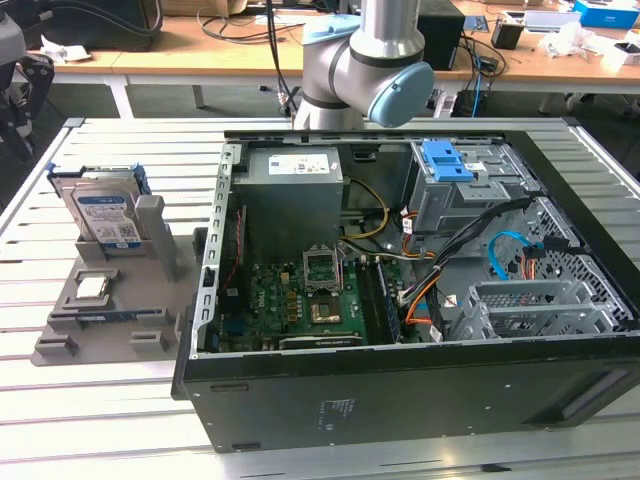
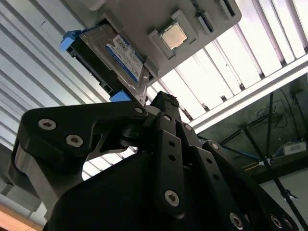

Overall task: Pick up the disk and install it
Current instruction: 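Pick up the disk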

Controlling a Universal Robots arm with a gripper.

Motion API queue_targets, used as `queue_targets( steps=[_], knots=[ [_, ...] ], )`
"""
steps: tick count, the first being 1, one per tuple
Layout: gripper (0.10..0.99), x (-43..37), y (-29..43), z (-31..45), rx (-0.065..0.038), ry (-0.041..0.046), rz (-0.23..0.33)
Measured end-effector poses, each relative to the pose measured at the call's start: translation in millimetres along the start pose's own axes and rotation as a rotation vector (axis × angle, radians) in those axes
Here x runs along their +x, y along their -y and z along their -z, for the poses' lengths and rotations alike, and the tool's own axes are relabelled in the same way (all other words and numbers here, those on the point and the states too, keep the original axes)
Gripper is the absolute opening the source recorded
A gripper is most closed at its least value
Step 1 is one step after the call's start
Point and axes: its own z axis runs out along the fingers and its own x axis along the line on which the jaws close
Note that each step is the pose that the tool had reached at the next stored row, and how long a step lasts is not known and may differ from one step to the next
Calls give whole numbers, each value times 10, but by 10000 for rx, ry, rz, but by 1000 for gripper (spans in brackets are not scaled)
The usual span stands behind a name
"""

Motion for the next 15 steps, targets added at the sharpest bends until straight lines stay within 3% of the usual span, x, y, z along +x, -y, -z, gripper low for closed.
queue_targets(
  steps=[6,15],
  knots=[
    [106,0,0,0,-14,-22,602],
    [106,0,0,0,-50,-73,2104]
  ],
)
